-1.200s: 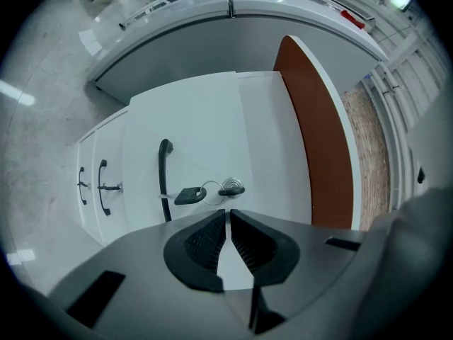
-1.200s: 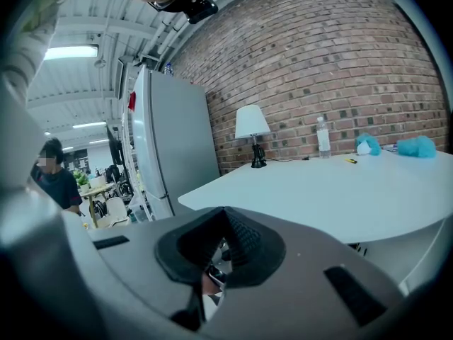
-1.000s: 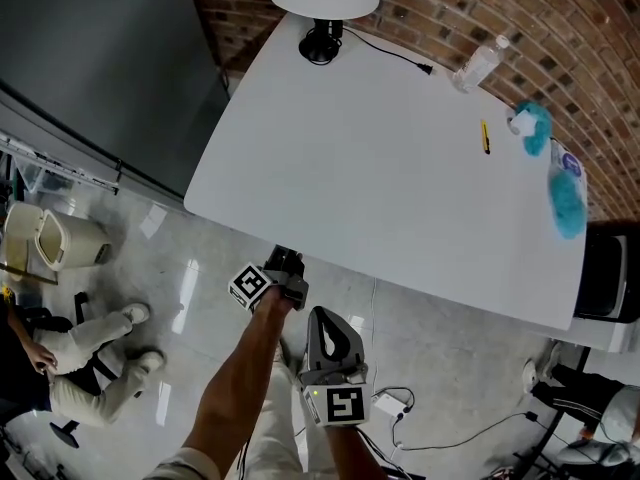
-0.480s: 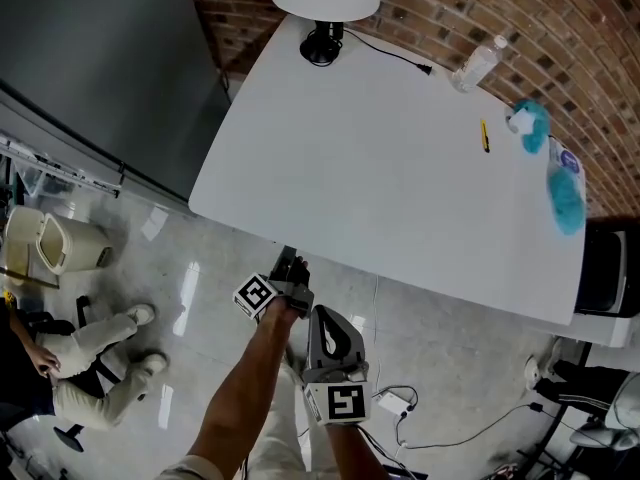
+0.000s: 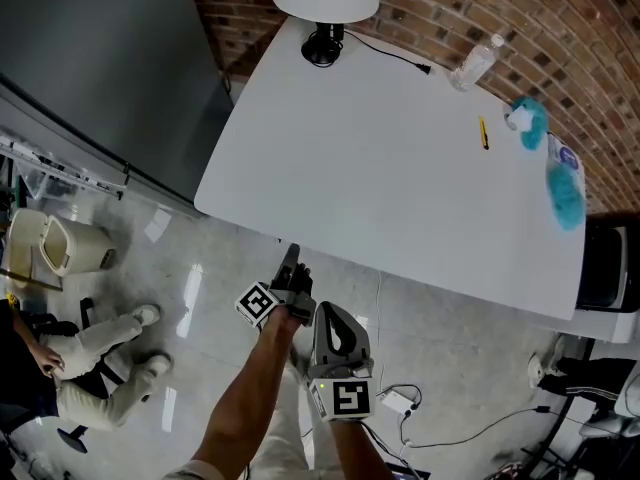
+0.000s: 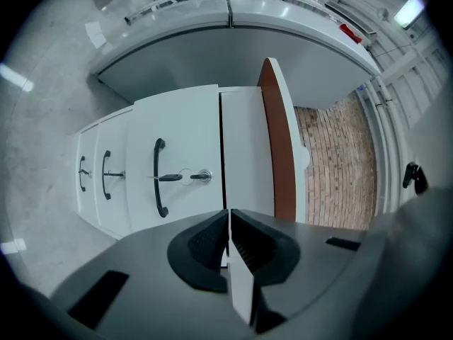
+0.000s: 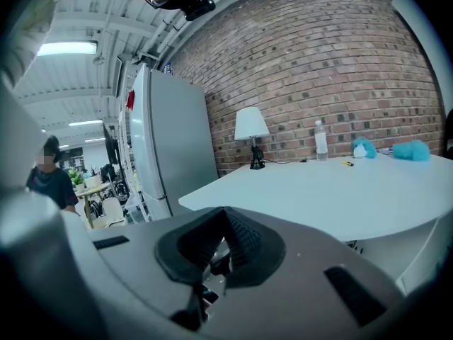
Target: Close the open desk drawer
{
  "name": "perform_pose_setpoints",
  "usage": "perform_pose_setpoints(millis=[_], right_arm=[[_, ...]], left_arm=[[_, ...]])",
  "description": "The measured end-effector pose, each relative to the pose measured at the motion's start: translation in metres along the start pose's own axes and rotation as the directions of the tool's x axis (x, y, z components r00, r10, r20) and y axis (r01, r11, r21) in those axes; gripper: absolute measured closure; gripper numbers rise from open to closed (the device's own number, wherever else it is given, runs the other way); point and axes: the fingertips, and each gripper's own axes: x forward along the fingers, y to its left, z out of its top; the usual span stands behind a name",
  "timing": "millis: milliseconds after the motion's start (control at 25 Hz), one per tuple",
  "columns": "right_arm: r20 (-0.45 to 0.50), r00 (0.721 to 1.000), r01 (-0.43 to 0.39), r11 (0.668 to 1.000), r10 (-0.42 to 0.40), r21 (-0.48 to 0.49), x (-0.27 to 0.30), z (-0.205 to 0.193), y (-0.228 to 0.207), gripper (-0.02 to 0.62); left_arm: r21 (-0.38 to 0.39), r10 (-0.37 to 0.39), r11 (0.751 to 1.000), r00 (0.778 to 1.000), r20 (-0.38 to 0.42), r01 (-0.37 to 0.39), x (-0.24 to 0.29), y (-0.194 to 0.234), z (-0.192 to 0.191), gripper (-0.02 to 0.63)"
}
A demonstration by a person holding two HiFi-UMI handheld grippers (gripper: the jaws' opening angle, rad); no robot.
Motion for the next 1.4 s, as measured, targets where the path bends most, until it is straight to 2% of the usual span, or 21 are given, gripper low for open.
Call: perform_pose_setpoints(millis=[120, 280, 400, 600, 720, 840, 920, 1080, 1160, 1280, 1400], right_arm=[[0.007, 1.000, 0.005, 1.000, -0.005, 0.000, -0.004, 0.003, -0.001, 0.594], [0.018, 1.000, 0.002, 1.000, -0.002, 0.002, -0.010, 0.008, 0.003, 0.594], [0.021, 1.000, 0.003, 1.000, -0.003, 0.010, -0.014, 0.010, 0.004, 0.594], [0.030, 1.000, 0.000, 1.000, -0.001, 0.008, -0.020, 0.019, 0.007, 0.594], [0.038, 0.999, 0.002, 1.000, -0.002, 0.012, -0.023, 0.026, 0.007, 0.594], [0.046, 0.999, 0.004, 1.000, -0.005, 0.016, -0.026, 0.033, 0.008, 0.594], [0.057, 0.998, 0.007, 1.000, -0.008, 0.013, -0.029, 0.040, 0.009, 0.594], [0.074, 0.997, 0.006, 1.000, -0.007, 0.011, -0.033, 0.053, 0.012, 0.594], [0.079, 0.997, 0.006, 1.000, -0.007, 0.013, -0.036, 0.058, 0.013, 0.594], [0.079, 0.997, -0.004, 1.000, 0.003, 0.018, -0.040, 0.062, 0.018, 0.594], [0.085, 0.996, -0.014, 1.000, 0.013, 0.017, -0.045, 0.068, 0.025, 0.594]], left_arm=[[-0.028, -0.004, 1.000, 1.000, -0.002, 0.004, -0.007, -0.006, -0.005, 0.591], [0.017, -0.004, 1.000, 1.000, -0.005, 0.004, -0.017, -0.011, -0.004, 0.591], [-0.006, -0.030, 1.000, 1.000, 0.006, 0.030, -0.018, -0.028, -0.006, 0.591], [0.055, -0.056, 0.997, 0.998, -0.003, 0.056, -0.021, -0.056, -0.004, 0.591], [0.122, -0.052, 0.991, 0.998, -0.024, 0.055, -0.024, -0.074, -0.004, 0.592], [0.153, -0.027, 0.988, 0.999, -0.034, 0.031, -0.031, -0.089, -0.004, 0.592], [0.236, -0.001, 0.972, 0.999, -0.046, 0.012, -0.037, -0.098, -0.001, 0.592], [0.406, -0.038, 0.911, 0.995, -0.088, 0.071, -0.042, -0.138, 0.000, 0.592], [0.444, -0.044, 0.892, 0.994, -0.097, 0.083, -0.046, -0.156, -0.002, 0.592], [0.467, -0.045, 0.881, 0.995, -0.083, 0.079, -0.056, -0.178, -0.004, 0.592], [0.535, -0.035, 0.842, 0.996, -0.082, 0.073, -0.067, -0.197, -0.006, 0.592]])
